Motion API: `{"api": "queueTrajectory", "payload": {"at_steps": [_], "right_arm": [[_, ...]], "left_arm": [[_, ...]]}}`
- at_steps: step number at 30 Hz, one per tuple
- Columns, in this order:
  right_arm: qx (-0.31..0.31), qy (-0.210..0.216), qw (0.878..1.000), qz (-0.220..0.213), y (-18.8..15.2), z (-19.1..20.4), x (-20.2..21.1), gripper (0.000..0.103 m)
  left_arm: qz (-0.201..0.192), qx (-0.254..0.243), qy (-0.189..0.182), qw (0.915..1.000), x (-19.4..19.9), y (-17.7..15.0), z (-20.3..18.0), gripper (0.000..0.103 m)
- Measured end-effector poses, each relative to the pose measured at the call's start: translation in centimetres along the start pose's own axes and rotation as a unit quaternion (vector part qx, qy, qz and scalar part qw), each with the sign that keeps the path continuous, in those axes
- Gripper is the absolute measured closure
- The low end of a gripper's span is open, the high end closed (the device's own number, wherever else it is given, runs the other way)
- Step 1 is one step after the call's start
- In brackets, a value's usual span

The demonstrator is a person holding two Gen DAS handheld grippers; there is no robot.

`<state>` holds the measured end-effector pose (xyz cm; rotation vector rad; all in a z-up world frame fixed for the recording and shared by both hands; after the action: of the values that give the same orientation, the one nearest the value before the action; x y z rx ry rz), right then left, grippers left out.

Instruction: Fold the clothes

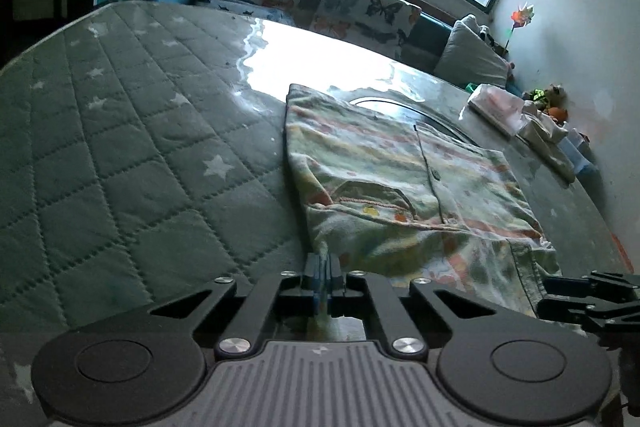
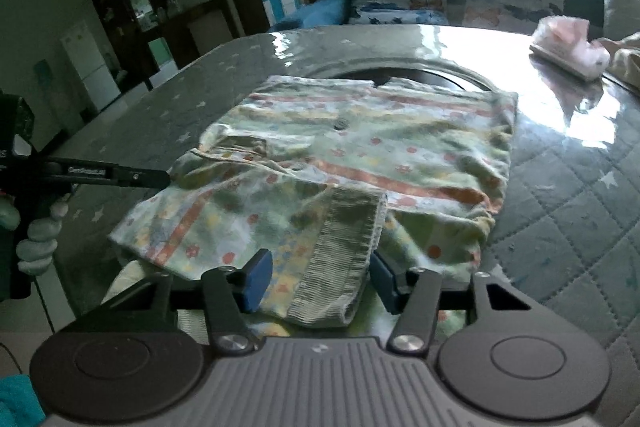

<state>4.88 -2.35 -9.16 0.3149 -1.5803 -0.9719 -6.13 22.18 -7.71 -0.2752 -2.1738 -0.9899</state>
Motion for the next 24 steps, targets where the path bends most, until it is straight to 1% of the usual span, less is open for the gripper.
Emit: {"api": "queueTrajectory", "payload": {"at_steps": [1,3,5,7,8,10,14,15,17,19,22,23,24], "right_arm": [[0.006,0.001,1.0,-0.001,0.1,0.2,0.1,0.047],[0.016,-0.002,1.0,0.012,-0.1,0.4,-0.3,0.048],[0.021,-0.009,1.0,0.015,-0.3,0.4,-0.4,0.048],[0.025,-0.012,1.0,0.006,0.2,0.3,-0.1,0.048],[0.029,-0.015,0.999,0.0,0.6,0.3,0.1,0.048],[0.036,-0.019,0.999,-0.013,1.6,0.2,0.3,0.048],[0.056,-0.019,0.998,-0.022,3.1,0.2,-0.9,0.048],[0.062,-0.019,0.998,-0.023,3.4,0.3,-1.3,0.048],[0.063,-0.017,0.998,-0.019,3.5,0.2,-2.2,0.048],[0.064,-0.015,0.998,-0.014,3.5,0.3,-3.0,0.048],[0.066,-0.015,0.998,-0.001,2.9,0.4,-3.9,0.048],[0.072,-0.016,0.997,0.0,2.7,0.4,-4.0,0.048],[0.079,-0.018,0.997,-0.001,2.5,0.5,-4.1,0.048]], "left_arm": [[-0.002,-0.006,0.013,0.9999,-0.1,0.0,0.3,0.1],[-0.007,-0.012,0.024,0.9996,-0.1,0.1,0.4,0.1],[-0.013,-0.014,0.02,0.9996,0.4,0.5,0.2,0.099],[-0.019,-0.014,0.011,0.9997,1.0,1.0,-0.2,0.099],[-0.023,-0.015,0.001,0.9996,1.4,1.3,-0.7,0.099],[-0.025,-0.022,-0.031,0.999,1.6,1.7,-2.5,0.098],[-0.005,-0.044,-0.094,0.9946,0.8,1.3,-6.7,0.098],[0.002,-0.053,-0.106,0.9929,0.4,1.0,-7.7,0.098],[0.015,-0.065,-0.117,0.9909,-0.7,0.2,-8.9,0.098],[0.032,-0.076,-0.116,0.9899,-2.0,-0.7,-9.5,0.098],[0.045,-0.099,-0.089,0.9901,-3.7,-2.1,-9.1,0.096],[0.042,-0.107,-0.086,0.9896,-4.0,-2.4,-8.9,0.098],[0.037,-0.112,-0.089,0.9891,-3.9,-2.4,-8.7,0.098]]}}
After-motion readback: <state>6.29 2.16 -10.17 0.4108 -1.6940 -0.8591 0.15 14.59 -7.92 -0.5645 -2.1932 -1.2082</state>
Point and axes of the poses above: each gripper's, at about its wrist camera, not at the fingertips, and x roughly against the way its jaws point, z to its left, y to its top, the point moved 8 cm from there along -x, roughly the way its jaws point, and after that the axes turned 15 degrees about x, right-handed, at the moved point
